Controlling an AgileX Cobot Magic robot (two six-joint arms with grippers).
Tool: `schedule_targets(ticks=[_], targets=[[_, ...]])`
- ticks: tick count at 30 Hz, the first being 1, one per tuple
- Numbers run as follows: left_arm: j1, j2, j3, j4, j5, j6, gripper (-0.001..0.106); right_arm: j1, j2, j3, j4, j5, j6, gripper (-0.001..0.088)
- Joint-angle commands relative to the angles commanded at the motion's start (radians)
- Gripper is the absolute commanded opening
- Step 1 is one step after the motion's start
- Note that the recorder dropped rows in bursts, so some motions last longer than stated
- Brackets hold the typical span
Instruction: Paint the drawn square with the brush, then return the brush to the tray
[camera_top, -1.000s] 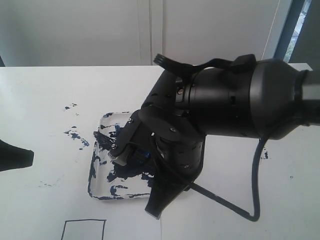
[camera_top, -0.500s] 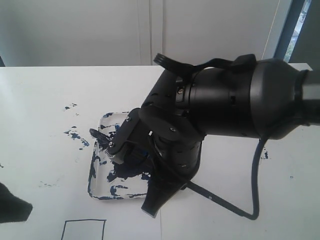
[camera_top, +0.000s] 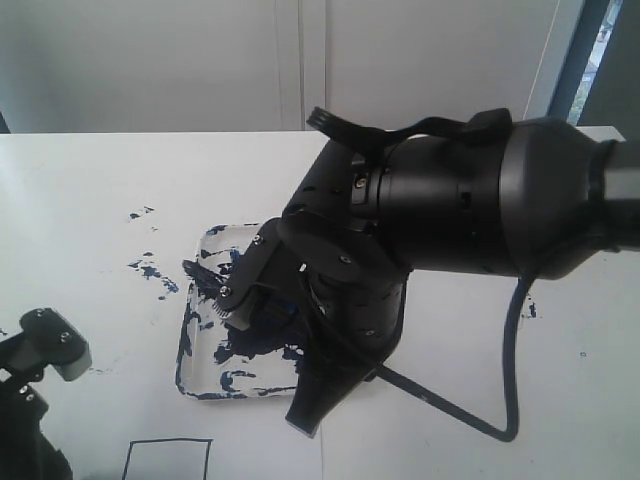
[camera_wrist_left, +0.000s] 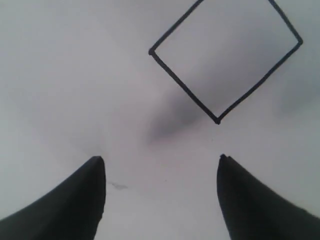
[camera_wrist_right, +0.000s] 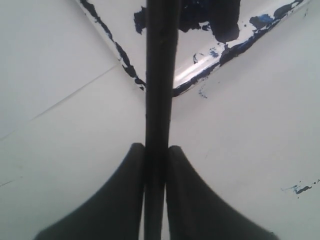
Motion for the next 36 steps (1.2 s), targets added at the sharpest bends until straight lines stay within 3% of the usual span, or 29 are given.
schedule_targets(ticks=[6, 9, 16, 19, 22, 31, 36], targets=[[-0.046, 0.105, 0.000, 0.283, -0.081, -0.283, 0.067, 0.000, 0.000, 0.000, 0.001, 0.055, 0.000, 0.0000], [-0.048, 0.146, 0.000, 0.330, -0.134, -0.358, 0.067, 0.000, 0.000, 0.000, 0.001, 0.078, 0.000, 0.0000], [-0.048, 0.212, 0.000, 0.330, -0.272, -0.360, 0.067, 0.000, 0.000, 0.000, 0.034, 0.133, -0.012, 0.0000], [-0.048, 0.230, -0.006, 0.330, -0.329, -0.360, 0.067, 0.000, 0.000, 0.000, 0.106, 0.133, -0.096, 0.0000], [-0.048, 0.252, -0.037, 0.330, -0.334, -0.360, 0.067, 0.000, 0.000, 0.000, 0.164, 0.133, -0.141, 0.0000], [-0.044, 0.318, -0.146, 0.330, -0.334, -0.352, 0.067, 0.000, 0.000, 0.000, 0.168, 0.129, -0.141, 0.0000], [-0.044, 0.331, -0.158, 0.330, -0.330, -0.348, 0.067, 0.000, 0.030, 0.000, 0.168, 0.108, -0.141, 0.0000]])
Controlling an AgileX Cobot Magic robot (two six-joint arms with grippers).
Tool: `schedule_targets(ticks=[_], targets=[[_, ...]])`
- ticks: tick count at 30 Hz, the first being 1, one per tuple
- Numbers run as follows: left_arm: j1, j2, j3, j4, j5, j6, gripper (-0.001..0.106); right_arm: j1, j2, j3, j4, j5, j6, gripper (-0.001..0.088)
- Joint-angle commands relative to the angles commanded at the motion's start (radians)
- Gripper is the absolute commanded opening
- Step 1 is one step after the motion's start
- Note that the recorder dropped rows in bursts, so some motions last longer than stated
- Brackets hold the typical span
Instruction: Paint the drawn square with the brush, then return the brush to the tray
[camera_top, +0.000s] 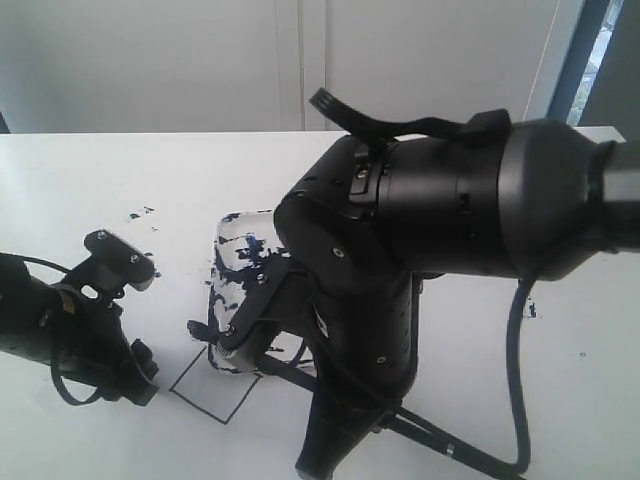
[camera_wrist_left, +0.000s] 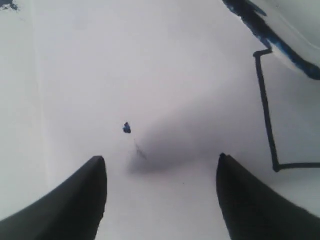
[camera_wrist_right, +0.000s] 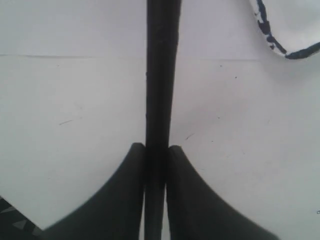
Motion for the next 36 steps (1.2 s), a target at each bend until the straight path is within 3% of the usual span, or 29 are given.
schedule_targets(ticks=[19, 30, 36], targets=[[0.005, 0.002, 0.000, 0.056, 0.151, -0.025, 0.067, 0.000, 0.069, 0.000, 0.095, -0.016, -0.002, 0.0000], [0.190, 0.002, 0.000, 0.123, 0.308, -0.129, 0.067, 0.000, 0.069, 0.000, 0.145, -0.100, -0.010, 0.0000], [0.211, 0.002, 0.000, 0.309, 0.417, -0.250, 0.067, 0.000, 0.092, -0.006, 0.147, -0.113, -0.010, 0.0000]])
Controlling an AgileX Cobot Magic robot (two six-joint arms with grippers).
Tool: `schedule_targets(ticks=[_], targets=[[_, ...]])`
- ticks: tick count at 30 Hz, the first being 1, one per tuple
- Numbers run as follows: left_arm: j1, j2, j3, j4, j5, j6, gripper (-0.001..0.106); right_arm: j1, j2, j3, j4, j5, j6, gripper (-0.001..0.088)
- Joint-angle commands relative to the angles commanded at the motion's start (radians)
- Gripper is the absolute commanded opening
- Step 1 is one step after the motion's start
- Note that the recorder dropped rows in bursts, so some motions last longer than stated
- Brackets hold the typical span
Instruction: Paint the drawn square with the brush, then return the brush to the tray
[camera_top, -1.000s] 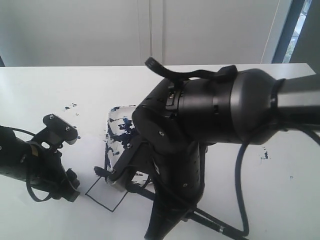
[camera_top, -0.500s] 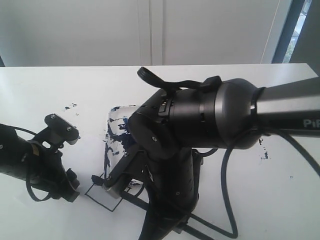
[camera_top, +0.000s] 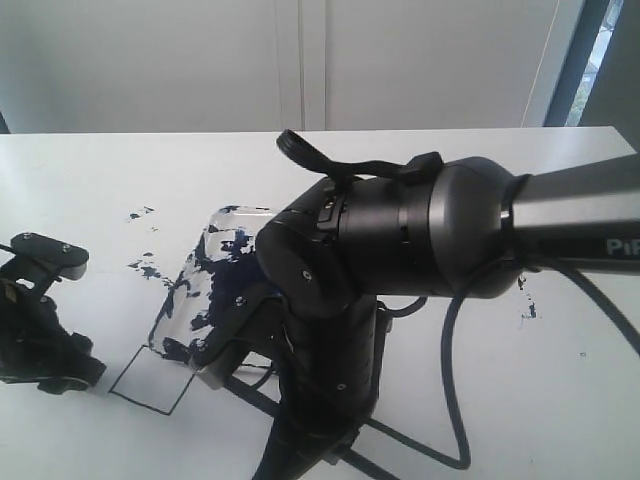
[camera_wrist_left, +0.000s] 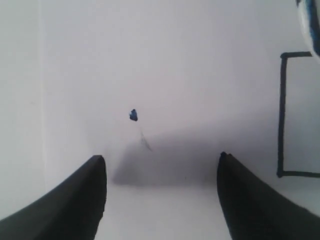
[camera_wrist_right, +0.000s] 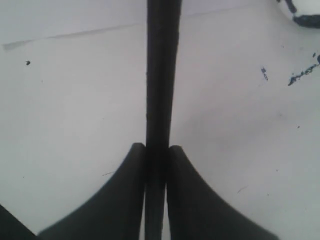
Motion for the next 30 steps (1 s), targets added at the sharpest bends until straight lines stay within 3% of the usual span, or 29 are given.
schedule_targets(ticks=[5, 12, 17, 26, 30], targets=[[0.000, 0.000, 0.000, 0.244, 0.117, -0.236, 0.067, 0.021, 0.041, -0.002, 0.001, -0.026, -0.016, 0.0000], [0.000, 0.000, 0.000, 0.227, 0.077, -0.289, 0.067, 0.080, 0.075, -0.043, 0.001, -0.066, -0.023, 0.0000], [0.000, -0.002, 0.000, 0.157, -0.003, -0.278, 0.067, 0.093, 0.079, -0.085, 0.001, -0.065, -0.025, 0.0000], [-0.002, -0.004, -0.003, -0.147, -0.145, 0.014, 0.067, 0.093, 0.112, -0.149, -0.001, -0.073, -0.038, 0.0000], [-0.002, -0.004, -0.023, -0.191, -0.165, 0.028, 0.067, 0.093, 0.158, -0.198, -0.003, -0.044, -0.038, 0.0000]])
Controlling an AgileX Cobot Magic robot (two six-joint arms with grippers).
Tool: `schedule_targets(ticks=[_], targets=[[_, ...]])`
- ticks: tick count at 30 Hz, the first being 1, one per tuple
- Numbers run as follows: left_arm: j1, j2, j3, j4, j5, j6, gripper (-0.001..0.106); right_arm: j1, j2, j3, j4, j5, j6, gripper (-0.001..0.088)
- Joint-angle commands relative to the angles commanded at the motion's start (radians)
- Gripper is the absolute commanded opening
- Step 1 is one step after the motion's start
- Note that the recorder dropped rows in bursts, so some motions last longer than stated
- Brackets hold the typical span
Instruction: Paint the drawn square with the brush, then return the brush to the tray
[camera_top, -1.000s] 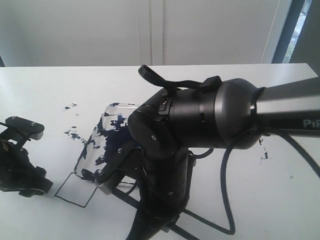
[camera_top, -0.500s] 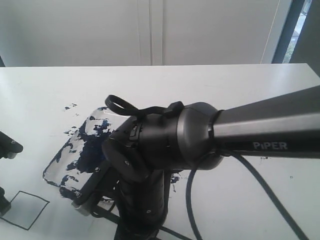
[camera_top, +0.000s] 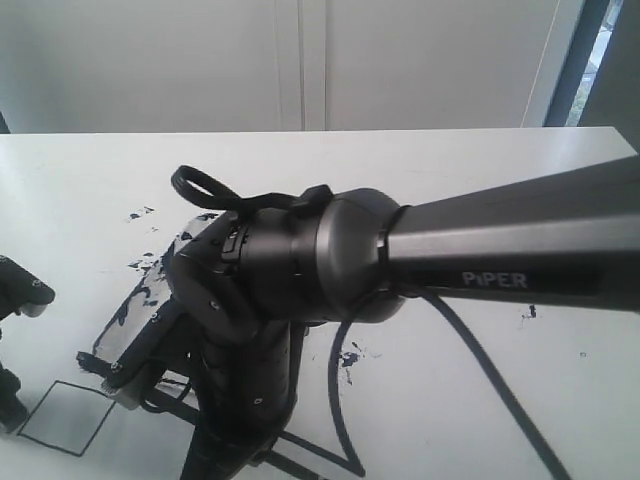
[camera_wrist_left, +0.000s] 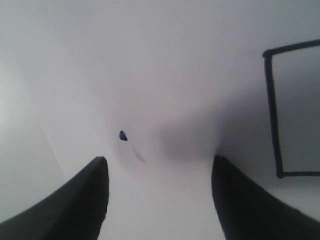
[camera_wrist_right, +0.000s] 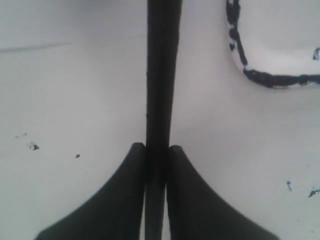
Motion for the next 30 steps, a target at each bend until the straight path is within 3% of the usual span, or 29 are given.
schedule_targets(ticks=[18, 30], targets=[[0.000, 0.000, -0.028, -0.007, -0.017, 0.034, 0.067, 0.000, 0.115, -0.187, -0.008, 0.212, -0.044, 0.0000], [0.000, 0.000, -0.028, -0.007, -0.022, 0.034, 0.067, 0.000, 0.145, -0.201, -0.078, 0.263, -0.046, 0.0000]])
